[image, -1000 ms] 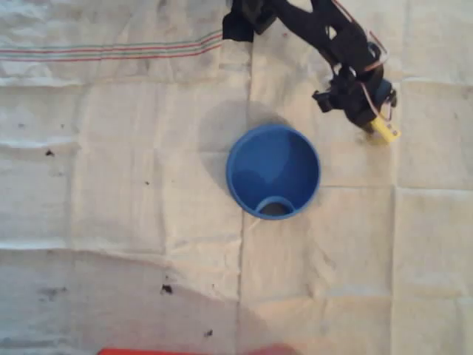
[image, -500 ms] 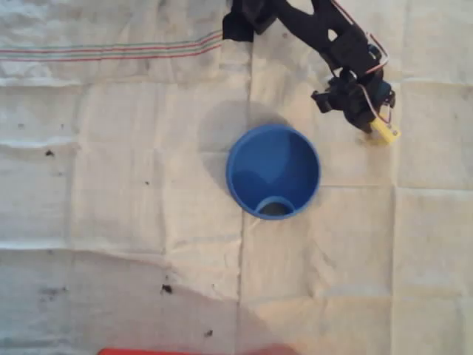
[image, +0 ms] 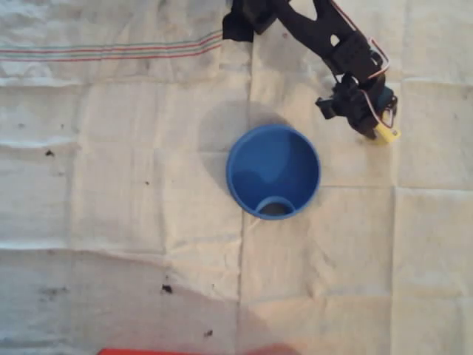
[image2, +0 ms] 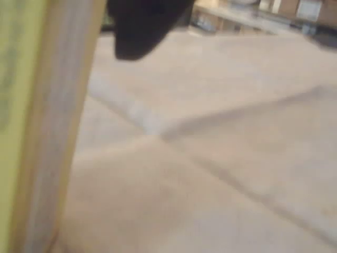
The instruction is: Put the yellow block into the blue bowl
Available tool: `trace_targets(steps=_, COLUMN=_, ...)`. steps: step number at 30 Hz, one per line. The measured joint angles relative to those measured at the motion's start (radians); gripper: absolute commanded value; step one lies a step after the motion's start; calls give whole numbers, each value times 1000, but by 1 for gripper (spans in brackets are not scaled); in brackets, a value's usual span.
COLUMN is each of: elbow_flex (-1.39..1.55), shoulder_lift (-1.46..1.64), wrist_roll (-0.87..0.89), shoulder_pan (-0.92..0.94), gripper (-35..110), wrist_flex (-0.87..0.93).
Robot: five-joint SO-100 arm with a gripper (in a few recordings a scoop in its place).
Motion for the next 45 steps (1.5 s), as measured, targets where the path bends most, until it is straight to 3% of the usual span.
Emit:
trace_targets(steps=6, elbow_flex=0, shoulder_lift=0, wrist_roll=6, shoulder_pan=-3, gripper=-1, wrist_flex=0)
trace_targets(steps=19, elbow_flex=-54, shoulder_lift=144, wrist_roll=202, shoulder_pan=18, gripper=0, wrist_flex=21)
trace_targets(steps=38, elbow_flex=-173, shoulder_lift=204, wrist_roll=204, shoulder_pan=568, gripper=0, wrist_flex=284)
trace_targets(steps=45, elbow_flex=-173, shoulder_lift=206, wrist_roll=204, shoulder_pan=661, gripper=0, wrist_flex=360)
